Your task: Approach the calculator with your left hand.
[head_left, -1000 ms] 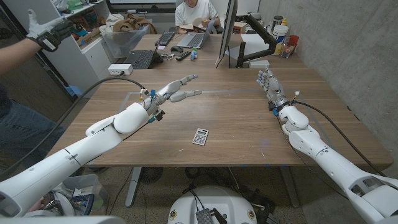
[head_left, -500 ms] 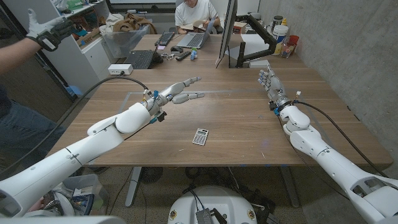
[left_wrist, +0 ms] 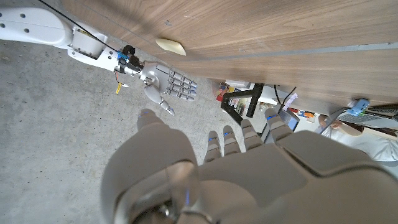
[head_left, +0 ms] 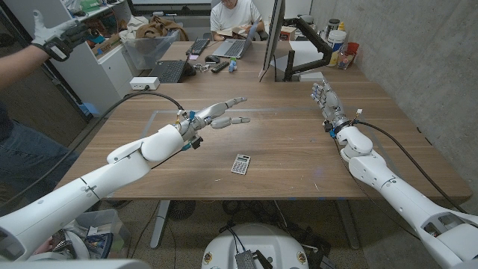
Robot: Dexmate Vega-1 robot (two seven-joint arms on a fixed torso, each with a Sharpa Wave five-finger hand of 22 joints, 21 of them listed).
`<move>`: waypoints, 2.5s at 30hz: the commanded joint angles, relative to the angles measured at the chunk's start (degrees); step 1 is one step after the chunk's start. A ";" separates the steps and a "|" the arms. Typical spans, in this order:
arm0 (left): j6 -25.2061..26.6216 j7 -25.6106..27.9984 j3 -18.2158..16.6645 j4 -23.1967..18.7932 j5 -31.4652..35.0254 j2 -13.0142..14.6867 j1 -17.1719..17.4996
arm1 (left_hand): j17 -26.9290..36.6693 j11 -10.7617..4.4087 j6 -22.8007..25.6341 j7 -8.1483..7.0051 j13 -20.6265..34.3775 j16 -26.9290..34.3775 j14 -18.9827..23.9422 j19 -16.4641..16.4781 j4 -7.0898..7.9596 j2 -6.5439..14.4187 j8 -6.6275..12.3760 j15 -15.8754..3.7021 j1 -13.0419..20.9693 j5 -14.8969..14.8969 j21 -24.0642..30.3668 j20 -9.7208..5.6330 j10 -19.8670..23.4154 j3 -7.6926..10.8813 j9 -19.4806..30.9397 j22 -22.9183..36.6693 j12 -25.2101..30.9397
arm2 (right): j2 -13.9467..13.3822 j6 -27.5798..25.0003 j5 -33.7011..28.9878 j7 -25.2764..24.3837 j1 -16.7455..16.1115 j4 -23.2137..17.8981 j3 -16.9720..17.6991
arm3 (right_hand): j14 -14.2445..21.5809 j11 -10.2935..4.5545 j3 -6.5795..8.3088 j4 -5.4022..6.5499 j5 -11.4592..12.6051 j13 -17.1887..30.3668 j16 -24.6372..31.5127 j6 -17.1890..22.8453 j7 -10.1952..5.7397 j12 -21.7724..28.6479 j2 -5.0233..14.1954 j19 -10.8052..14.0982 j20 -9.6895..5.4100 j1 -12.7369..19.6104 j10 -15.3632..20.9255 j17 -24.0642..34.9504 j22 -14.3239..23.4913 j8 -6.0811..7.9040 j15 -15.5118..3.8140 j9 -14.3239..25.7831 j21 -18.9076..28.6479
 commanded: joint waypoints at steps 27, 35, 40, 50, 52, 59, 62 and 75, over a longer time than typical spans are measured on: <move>3.29 -5.27 2.21 -2.82 2.40 2.69 0.03 | 0.17 -0.43 -0.12 0.07 0.25 0.02 0.63 0.11 -0.45 0.04 0.00 0.36 1.00 -0.38 -0.08 0.20 -0.18 -0.20 0.31 0.23 0.07 | 1.02 0.17 -0.30 1.40 1.91 1.88 -0.54 | 0.49 0.18 -0.20 -0.25 0.41 0.10 0.13 0.17 -0.35 0.40 0.57 -0.04 0.63 -0.23 0.37 0.28 0.31 0.22 0.31 0.14 -0.14; 3.87 -5.32 2.42 -3.45 2.57 2.83 0.50 | 0.18 -0.60 -0.06 0.09 0.28 0.02 0.66 0.09 -0.47 0.05 0.04 0.38 1.09 -0.43 -0.09 0.19 0.07 -0.19 0.32 0.24 0.16 | 1.13 0.19 -0.38 1.63 2.19 2.11 -0.54 | 0.51 0.04 -0.24 -0.27 0.41 0.10 0.11 0.17 -0.37 0.37 0.59 -0.02 0.64 -0.26 0.33 0.29 0.32 0.22 0.34 0.14 -0.13; 4.52 -5.51 2.29 -4.73 2.93 3.70 1.19 | 0.19 -0.54 0.01 0.13 0.30 0.00 0.63 0.09 -0.47 0.04 0.08 0.38 1.12 -0.46 -0.10 0.20 0.19 -0.19 0.32 0.24 0.21 | 1.25 0.27 -0.28 1.79 2.31 2.26 -0.47 | 0.52 -0.05 -0.26 -0.28 0.41 0.10 0.09 0.16 -0.39 0.36 0.61 -0.03 0.61 -0.27 0.31 0.29 0.32 0.21 0.31 0.14 -0.13; 5.53 -5.75 2.51 -6.22 4.24 5.03 2.42 | 0.20 -0.60 0.10 0.08 0.33 -0.03 0.60 0.05 -0.48 0.06 0.12 0.26 1.19 -0.52 -0.12 0.20 0.27 -0.18 0.32 0.24 0.24 | 1.22 0.15 -0.47 1.59 2.32 2.03 -0.44 | 0.49 -0.12 -0.29 -0.33 0.42 0.11 0.04 0.12 -0.41 0.35 0.63 -0.03 0.66 -0.29 0.32 0.29 0.32 0.19 0.31 0.14 -0.13; 5.71 -5.63 2.30 -6.62 4.40 5.48 2.80 | 0.20 -0.68 0.12 0.09 0.33 -0.02 0.63 0.04 -0.48 0.06 0.13 0.28 1.20 -0.53 -0.13 0.20 0.37 -0.18 0.32 0.24 0.28 | 1.22 0.20 -0.39 1.58 2.26 1.98 -0.37 | 0.51 -0.08 -0.30 -0.33 0.42 0.11 0.05 0.14 -0.43 0.34 0.64 -0.03 0.61 -0.30 0.32 0.30 0.32 0.20 0.35 0.14 -0.12; 6.62 -6.05 1.76 -7.67 4.32 6.90 3.83 | 0.21 -0.73 0.19 0.05 0.36 0.00 0.69 0.00 -0.50 0.08 0.16 0.25 1.27 -0.57 -0.15 0.20 0.48 -0.16 0.33 0.24 0.32 | 1.23 0.11 -0.36 1.58 2.17 1.89 -0.38 | 0.55 -0.03 -0.32 -0.36 0.42 0.11 0.04 0.13 -0.42 0.34 0.65 -0.02 0.61 -0.30 0.33 0.30 0.32 0.19 0.31 0.14 -0.12; 7.00 -6.22 1.76 -7.98 4.43 7.34 4.25 | 0.21 -0.73 0.21 0.04 0.37 -0.01 0.67 0.00 -0.50 0.09 0.17 0.27 1.30 -0.58 -0.16 0.20 0.50 -0.16 0.33 0.24 0.32 | 1.25 0.10 -0.43 1.63 2.23 1.96 -0.44 | 0.53 -0.06 -0.33 -0.38 0.42 0.11 0.03 0.15 -0.44 0.34 0.66 -0.01 0.62 -0.31 0.34 0.30 0.32 0.20 0.25 0.14 -0.11; 9.51 -7.17 1.42 -9.72 5.27 9.40 5.36 | 0.22 -0.63 0.27 0.01 0.41 -0.03 0.65 0.03 -0.51 0.12 0.19 0.24 1.38 -0.64 -0.15 0.19 0.51 -0.14 0.33 0.25 0.33 | 0.73 -0.38 -1.64 0.80 2.45 1.85 -0.90 | 0.54 0.00 -0.37 -0.44 0.43 0.11 0.00 0.10 -0.49 0.33 0.70 -0.03 0.67 -0.32 0.35 0.30 0.32 0.18 0.30 0.13 -0.12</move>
